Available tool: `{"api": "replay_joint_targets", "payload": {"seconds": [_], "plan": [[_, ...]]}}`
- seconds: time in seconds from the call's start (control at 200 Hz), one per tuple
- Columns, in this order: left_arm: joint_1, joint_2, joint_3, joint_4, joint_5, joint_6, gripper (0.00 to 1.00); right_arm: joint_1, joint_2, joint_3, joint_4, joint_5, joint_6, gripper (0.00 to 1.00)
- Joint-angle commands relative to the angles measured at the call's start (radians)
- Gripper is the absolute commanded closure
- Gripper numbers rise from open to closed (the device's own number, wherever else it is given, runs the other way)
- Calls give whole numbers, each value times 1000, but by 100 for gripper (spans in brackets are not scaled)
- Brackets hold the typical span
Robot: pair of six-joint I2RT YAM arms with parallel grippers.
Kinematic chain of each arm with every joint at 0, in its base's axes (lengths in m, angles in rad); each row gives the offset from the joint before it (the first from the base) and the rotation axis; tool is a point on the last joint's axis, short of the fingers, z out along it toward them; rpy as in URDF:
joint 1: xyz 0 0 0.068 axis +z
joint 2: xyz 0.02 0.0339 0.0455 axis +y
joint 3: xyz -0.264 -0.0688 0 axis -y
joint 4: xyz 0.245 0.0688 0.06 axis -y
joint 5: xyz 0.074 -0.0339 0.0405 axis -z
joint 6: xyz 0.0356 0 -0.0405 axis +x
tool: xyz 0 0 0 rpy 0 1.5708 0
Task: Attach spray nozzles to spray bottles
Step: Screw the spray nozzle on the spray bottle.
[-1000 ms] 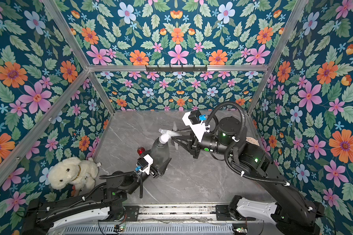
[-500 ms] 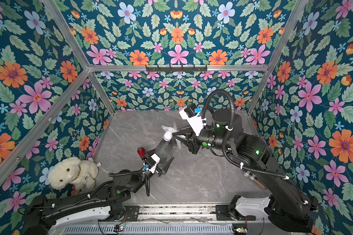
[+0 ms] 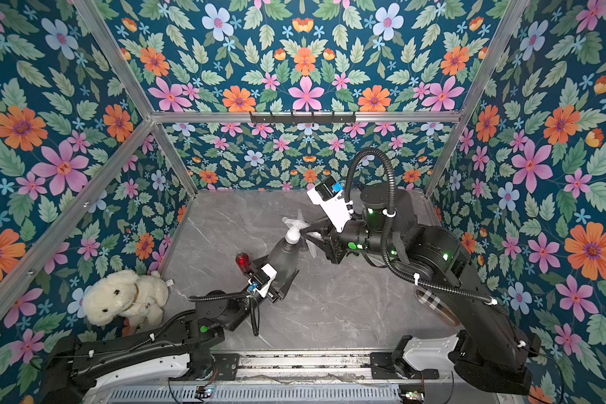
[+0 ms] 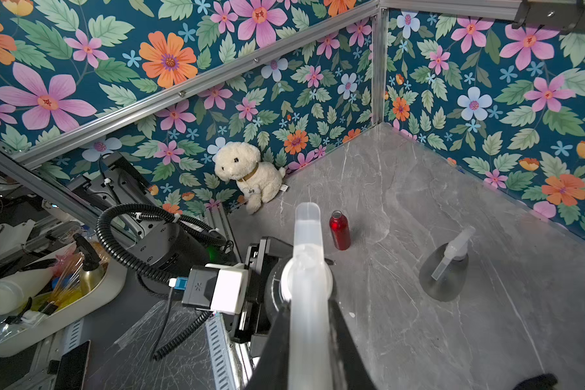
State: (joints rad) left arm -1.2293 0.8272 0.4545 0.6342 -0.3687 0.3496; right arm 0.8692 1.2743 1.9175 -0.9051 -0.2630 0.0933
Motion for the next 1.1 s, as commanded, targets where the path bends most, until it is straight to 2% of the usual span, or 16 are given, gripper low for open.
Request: {"api": "replay_joint_targets", "payload": {"seconds": [0.0, 0.5, 0.885, 1.095], "plan": [[3, -2, 3, 37, -3, 3, 100, 1, 13, 13, -27, -24, -18, 100], [25, -33, 1, 34, 12, -12, 100, 0, 31, 31, -64, -49, -15, 100], [25, -12, 30, -4, 37, 17, 100, 7, 137, 170, -195, -64, -54, 100], [24, -17, 26, 32, 34, 25, 100, 10, 163, 158, -205, -96, -55, 100]]}}
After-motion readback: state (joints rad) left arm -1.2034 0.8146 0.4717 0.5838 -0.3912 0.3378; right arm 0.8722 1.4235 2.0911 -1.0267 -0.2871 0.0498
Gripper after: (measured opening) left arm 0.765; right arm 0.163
